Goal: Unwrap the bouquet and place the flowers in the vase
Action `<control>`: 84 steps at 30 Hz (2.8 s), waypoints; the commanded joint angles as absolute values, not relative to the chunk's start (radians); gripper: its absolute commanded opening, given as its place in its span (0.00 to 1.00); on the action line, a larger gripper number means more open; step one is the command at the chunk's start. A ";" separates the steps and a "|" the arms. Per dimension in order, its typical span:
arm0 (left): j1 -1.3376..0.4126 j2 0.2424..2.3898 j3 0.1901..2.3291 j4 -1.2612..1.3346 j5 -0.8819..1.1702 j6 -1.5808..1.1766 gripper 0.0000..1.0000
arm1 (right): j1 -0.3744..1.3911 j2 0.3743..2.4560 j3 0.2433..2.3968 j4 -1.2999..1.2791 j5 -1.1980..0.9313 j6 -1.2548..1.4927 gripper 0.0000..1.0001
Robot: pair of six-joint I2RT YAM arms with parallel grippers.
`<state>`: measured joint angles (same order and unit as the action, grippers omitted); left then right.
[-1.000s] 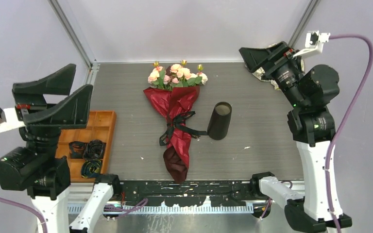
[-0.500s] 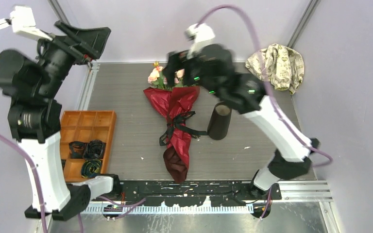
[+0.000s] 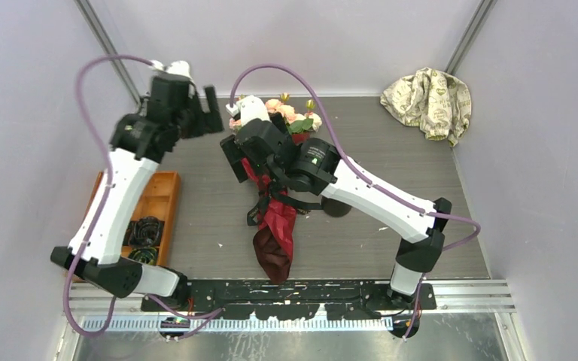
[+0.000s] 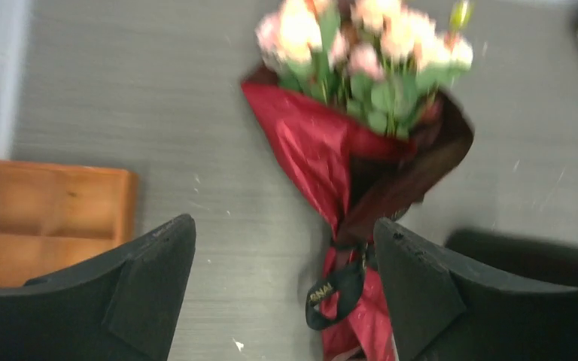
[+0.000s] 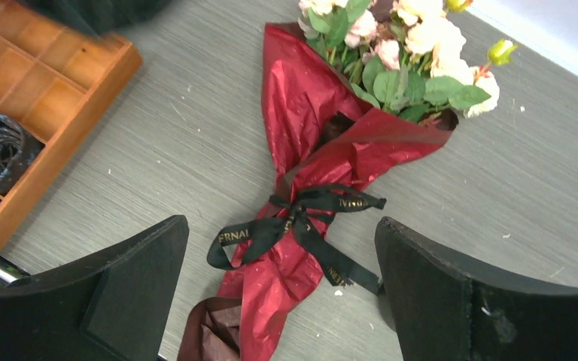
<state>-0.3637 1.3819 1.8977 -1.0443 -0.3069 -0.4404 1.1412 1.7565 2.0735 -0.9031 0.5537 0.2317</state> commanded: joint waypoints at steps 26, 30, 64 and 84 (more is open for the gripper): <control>-0.429 1.194 0.895 -0.187 0.215 -0.571 0.80 | 1.046 1.615 1.209 -0.367 0.467 0.492 0.79; -0.429 1.257 0.899 -0.136 0.236 -0.580 0.80 | 0.971 1.635 1.184 -0.318 0.404 0.485 0.75; -0.428 1.725 1.018 -0.067 0.135 -0.580 0.55 | 0.877 1.710 1.161 -0.212 0.271 0.478 0.27; -0.383 1.851 1.051 -0.135 0.095 -0.613 0.51 | 0.925 1.383 1.206 -0.445 0.342 0.482 0.07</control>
<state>-0.4026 1.8103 1.0458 -0.1120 0.1326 -0.6067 0.9100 1.4784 1.1500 -0.3786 0.2783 0.4774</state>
